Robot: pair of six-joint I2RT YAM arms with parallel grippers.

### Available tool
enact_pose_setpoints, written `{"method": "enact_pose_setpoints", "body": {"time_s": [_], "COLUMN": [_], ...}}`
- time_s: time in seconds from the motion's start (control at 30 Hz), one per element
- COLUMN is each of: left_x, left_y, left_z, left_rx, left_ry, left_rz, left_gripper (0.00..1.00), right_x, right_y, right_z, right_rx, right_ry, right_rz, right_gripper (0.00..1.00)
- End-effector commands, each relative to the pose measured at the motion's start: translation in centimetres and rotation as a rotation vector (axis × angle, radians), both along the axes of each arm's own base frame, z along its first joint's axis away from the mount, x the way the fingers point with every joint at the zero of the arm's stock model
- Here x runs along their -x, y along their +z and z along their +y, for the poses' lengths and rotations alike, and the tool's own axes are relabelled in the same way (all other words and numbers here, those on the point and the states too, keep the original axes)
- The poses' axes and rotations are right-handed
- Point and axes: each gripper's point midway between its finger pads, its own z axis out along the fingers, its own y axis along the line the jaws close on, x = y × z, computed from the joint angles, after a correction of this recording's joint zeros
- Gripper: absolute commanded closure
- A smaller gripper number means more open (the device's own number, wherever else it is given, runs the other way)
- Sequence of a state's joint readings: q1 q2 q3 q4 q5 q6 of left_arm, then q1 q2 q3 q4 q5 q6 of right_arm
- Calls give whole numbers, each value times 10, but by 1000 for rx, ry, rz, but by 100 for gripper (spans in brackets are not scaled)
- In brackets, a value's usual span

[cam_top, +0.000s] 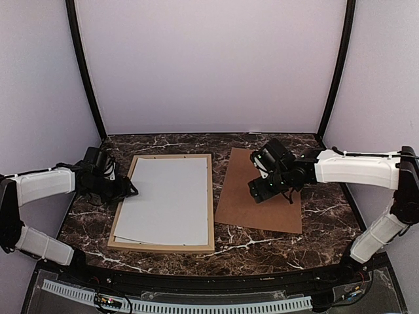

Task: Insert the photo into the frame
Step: Place the photo on the mat board.

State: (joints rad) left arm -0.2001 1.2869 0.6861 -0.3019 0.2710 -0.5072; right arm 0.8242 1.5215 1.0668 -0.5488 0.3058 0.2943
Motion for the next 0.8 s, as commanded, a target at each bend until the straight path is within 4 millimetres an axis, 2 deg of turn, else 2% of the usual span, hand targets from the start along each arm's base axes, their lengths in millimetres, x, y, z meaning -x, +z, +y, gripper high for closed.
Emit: {"method": "enact_pose_setpoints", "body": {"time_s": [0.0,0.17,0.3,0.4,0.53,0.77], "left_x": [-10,-22,-33,-39,-48,-53], "left_y": [11,29,45,59,76,95], "left_z": [13,22,18,-1,-32,-110], "left_rx": [-88,-143,-124,-24,27,93], "left_ry": [15,38,39,2,-68,-272], "left_rz": [-20,-79,-115,-155,-211,-263], "left_gripper": [30,22,20,20,20,19], "right_x": [-5,-10,-19,-25,-34,-48], "right_y": [0,1,0,-7,-19,-31], "right_z": [1,-5,-16,-31,-60,-114], "right_rx": [-32,-44,-59,-74,-102,-204], "right_ry": [-21,-48,-94,-150,-241,-422], "right_rz": [-3,-5,-4,11,35,44], "right_gripper": [18,17,12,3,1,1]}}
